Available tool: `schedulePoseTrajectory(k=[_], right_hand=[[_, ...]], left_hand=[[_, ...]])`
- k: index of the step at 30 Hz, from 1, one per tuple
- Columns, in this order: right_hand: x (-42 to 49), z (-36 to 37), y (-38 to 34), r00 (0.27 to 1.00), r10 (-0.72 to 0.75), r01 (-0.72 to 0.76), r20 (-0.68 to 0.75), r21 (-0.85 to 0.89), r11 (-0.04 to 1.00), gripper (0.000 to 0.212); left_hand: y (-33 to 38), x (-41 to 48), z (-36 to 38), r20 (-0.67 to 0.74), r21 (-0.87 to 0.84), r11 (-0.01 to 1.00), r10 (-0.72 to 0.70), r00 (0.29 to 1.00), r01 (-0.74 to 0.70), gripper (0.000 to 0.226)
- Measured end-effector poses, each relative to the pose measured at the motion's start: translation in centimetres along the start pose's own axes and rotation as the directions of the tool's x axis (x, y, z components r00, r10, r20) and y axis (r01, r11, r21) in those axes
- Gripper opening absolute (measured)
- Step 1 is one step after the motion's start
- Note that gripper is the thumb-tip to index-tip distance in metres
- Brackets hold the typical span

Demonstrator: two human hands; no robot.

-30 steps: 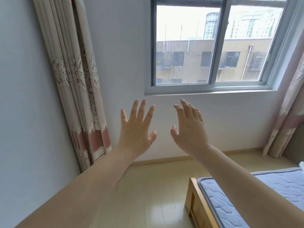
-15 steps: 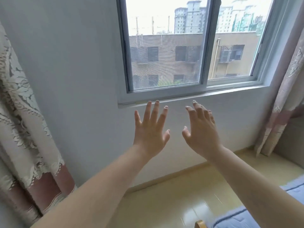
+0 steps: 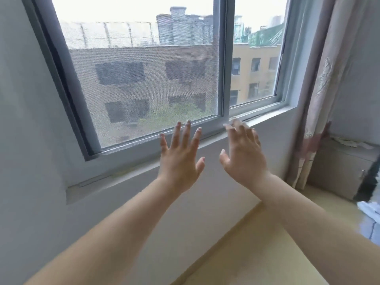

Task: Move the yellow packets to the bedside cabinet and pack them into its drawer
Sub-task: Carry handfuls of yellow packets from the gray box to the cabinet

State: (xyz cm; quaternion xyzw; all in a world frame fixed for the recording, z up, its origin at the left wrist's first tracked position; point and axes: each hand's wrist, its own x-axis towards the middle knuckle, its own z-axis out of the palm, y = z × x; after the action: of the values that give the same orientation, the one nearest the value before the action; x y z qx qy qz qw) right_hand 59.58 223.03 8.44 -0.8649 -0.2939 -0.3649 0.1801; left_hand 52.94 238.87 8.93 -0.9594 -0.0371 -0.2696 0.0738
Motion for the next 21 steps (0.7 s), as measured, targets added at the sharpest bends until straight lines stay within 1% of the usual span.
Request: schedulePoseTrajectory(k=[5, 9, 14, 18, 21], right_hand=[[6.7, 6.8, 6.0, 0.990, 0.142, -0.139, 0.008, -0.129, 0.982, 0.061], [10.9, 9.9, 11.7, 0.966, 0.259, -0.246, 0.017, -0.260, 0.934, 0.062], [13.0, 11.8, 20.4, 0.923, 0.386, -0.361, -0.015, -0.386, 0.849, 0.060], [13.8, 13.1, 29.4, 0.897, 0.437, -0.425, -0.071, -0.416, 0.804, 0.059], [14.1, 13.6, 37.2, 0.893, 0.446, -0.423, -0.061, -0.449, 0.787, 0.059]], left_hand=[[-1.2, 12.1, 7.3, -0.029, -0.123, 0.978, 0.165, 0.986, -0.167, 0.075], [0.7, 21.3, 12.4, -0.035, -0.183, 0.939, 0.288, 0.957, -0.290, 0.075], [7.9, 29.5, 17.9, -0.047, -0.294, 0.871, 0.398, 0.916, -0.393, 0.074], [15.0, 35.1, 22.2, -0.075, -0.298, 0.827, 0.477, 0.876, -0.476, 0.074], [21.5, 40.0, 25.4, -0.081, -0.296, 0.791, 0.539, 0.839, -0.536, 0.074]])
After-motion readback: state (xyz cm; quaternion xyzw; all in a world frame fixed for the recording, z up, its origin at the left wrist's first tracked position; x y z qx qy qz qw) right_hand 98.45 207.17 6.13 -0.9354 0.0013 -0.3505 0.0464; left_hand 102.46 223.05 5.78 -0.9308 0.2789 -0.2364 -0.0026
